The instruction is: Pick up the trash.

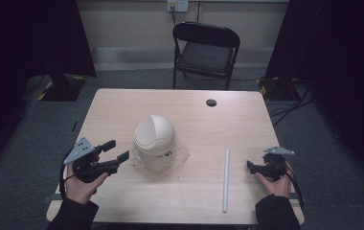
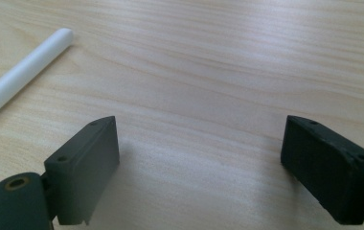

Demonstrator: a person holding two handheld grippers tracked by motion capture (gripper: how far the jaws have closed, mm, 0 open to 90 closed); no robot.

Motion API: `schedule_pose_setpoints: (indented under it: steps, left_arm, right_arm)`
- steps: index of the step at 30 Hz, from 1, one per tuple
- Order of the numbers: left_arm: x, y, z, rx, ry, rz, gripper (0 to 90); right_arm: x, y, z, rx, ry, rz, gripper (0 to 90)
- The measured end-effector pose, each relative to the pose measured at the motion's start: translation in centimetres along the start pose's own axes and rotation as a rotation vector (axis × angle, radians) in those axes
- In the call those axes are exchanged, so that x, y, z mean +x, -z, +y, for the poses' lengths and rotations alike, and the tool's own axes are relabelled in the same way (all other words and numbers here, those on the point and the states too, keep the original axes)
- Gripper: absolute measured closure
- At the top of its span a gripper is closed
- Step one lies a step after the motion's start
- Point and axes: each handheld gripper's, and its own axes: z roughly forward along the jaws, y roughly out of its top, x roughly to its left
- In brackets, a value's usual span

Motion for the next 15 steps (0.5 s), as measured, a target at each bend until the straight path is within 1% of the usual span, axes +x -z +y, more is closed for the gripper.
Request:
schedule_pose_setpoints:
  steps: [3, 4, 5, 6, 7, 8, 9, 10, 11, 12, 13, 15]
  left_arm:
    - [-0.6, -0.9, 0.6, 0.014, -0.024, -0.027, 30.3]
    - [-0.7, -1.2, 0.7, 0.02, -0.027, -0.029, 30.3]
    - [-0.9, -1.5, 0.8, 0.03, -0.038, -0.034, 30.2]
    - [-1.1, -1.9, 0.9, 0.035, -0.037, -0.042, 30.2]
    - [-1.3, -2.6, 1.0, 0.051, -0.049, -0.053, 30.2]
    - [-1.3, -2.6, 1.0, 0.051, -0.049, -0.053, 30.2]
    - [-1.4, -3.4, 1.1, 0.064, -0.049, -0.06, 30.1]
    - [-1.4, -3.4, 1.1, 0.064, -0.049, -0.06, 30.0]
    - [-1.5, -4.1, 1.1, 0.074, -0.05, -0.065, 30.0]
    - [-1.5, -4.1, 1.1, 0.074, -0.05, -0.065, 30.0]
    - [-1.7, -4.7, 1.2, 0.081, -0.06, -0.073, 30.0]
    - [-2.0, -5.4, 1.3, 0.09, -0.07, -0.078, 30.1]
  right_arm:
    - [0.0, 0.0, 0.0, 0.0, 0.001, 0.0, 12.2]
    - [0.0, 0.0, 0.0, 0.0, 0.0, 0.0, 12.3]
    - [0.0, 0.0, 0.0, 0.0, 0.0, 0.0, 12.2]
    - [0.0, 0.0, 0.0, 0.0, 0.0, 0.0, 12.3]
    - [0.0, 0.0, 0.0, 0.0, 0.0, 0.0, 12.2]
    - [0.0, 0.0, 0.0, 0.0, 0.0, 0.0, 12.2]
    - [0.0, 0.0, 0.0, 0.0, 0.0, 0.0, 12.2]
    - [0.0, 0.0, 0.0, 0.0, 0.0, 0.0, 12.2]
    - [0.0, 0.0, 0.0, 0.0, 0.0, 0.0, 12.2]
    - [0.0, 0.0, 0.0, 0.0, 0.0, 0.0, 12.2]
    - [0.0, 0.0, 0.0, 0.0, 0.0, 0.0, 12.2]
    - [0.0, 0.0, 0.0, 0.0, 0.0, 0.0, 12.2]
